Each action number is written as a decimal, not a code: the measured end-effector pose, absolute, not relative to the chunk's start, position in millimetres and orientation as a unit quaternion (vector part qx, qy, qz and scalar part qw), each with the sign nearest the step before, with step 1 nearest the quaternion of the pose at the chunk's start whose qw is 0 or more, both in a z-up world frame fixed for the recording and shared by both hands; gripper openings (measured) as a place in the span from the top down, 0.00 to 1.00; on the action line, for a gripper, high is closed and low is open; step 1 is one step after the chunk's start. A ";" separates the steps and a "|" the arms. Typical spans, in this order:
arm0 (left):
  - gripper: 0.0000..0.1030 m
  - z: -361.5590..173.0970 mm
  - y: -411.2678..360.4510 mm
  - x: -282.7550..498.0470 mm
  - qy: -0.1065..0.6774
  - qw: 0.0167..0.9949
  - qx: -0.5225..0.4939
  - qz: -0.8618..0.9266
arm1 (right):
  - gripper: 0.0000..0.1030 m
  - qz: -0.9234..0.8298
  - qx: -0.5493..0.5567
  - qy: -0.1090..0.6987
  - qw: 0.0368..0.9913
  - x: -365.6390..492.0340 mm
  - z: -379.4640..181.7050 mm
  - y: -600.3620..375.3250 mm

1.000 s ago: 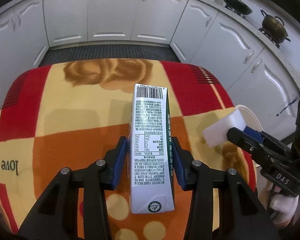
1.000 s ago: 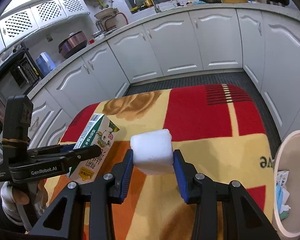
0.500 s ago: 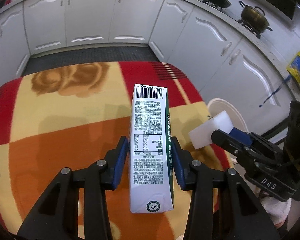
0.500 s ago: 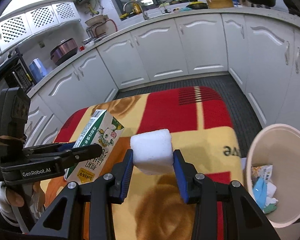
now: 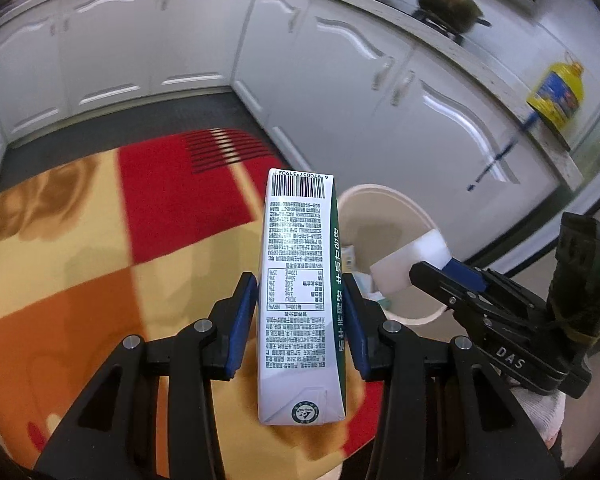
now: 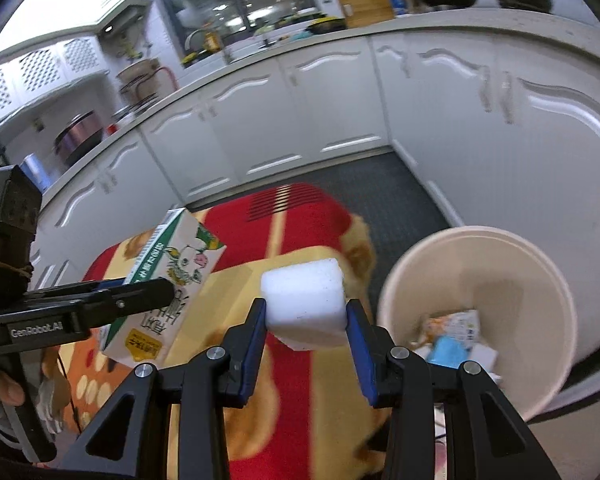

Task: Collect trash
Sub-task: 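Carry carton and foam block over the beige bucket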

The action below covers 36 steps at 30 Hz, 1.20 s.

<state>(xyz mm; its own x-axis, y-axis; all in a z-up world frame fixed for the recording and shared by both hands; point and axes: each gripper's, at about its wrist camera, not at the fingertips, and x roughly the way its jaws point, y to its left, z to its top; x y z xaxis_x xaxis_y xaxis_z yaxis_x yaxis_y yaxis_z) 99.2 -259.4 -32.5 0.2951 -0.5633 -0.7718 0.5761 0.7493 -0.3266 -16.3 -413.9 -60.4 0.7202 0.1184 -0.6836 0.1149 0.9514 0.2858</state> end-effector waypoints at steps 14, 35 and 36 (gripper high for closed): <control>0.62 -43.3 -366.1 98.5 0.486 0.770 0.041 -0.411 | 0.63 -0.096 0.197 0.376 0.900 -57.3 -76.0 -502.9; 0.62 -90.2 -432.3 112.7 0.516 0.747 0.051 -0.415 | 0.63 -0.128 0.232 0.388 0.883 -66.2 -105.9 -549.1; 0.62 -91.0 -431.1 112.9 0.515 0.748 0.050 -0.416 | 0.63 -0.128 0.232 0.389 0.882 -65.6 -106.5 -549.8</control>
